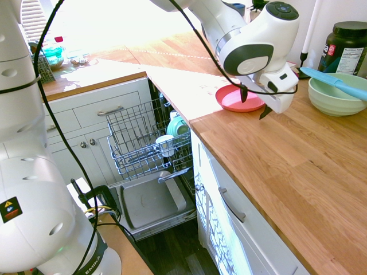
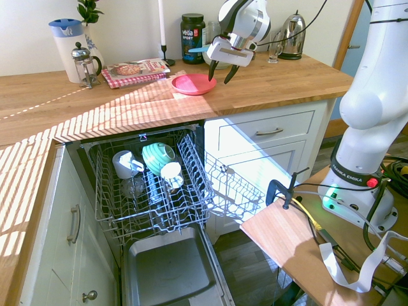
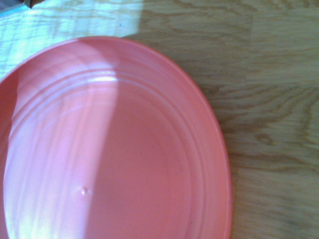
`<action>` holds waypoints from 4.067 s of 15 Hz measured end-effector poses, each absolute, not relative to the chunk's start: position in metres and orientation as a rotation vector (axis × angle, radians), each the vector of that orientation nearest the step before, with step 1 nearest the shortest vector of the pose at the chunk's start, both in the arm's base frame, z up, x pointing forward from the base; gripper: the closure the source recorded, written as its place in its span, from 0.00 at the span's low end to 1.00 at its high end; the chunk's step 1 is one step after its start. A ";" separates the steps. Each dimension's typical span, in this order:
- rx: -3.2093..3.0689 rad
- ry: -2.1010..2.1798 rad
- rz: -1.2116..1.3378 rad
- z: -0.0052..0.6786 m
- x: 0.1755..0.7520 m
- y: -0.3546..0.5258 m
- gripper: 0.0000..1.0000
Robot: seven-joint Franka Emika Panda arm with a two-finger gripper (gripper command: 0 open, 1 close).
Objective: Put the plate in the dishwasher
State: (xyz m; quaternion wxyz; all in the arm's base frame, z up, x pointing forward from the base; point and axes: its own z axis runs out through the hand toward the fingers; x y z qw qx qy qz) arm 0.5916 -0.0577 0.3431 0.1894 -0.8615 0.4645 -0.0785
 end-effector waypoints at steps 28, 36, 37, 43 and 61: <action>-2.785 0.770 -0.146 0.461 0.691 0.059 1.00; -3.141 0.307 -0.692 0.508 0.499 0.413 1.00; -3.173 0.248 -0.777 0.481 0.462 0.450 1.00; -3.353 0.062 -1.313 0.284 0.448 0.538 1.00; -3.651 -0.513 -0.810 0.170 0.453 0.599 0.00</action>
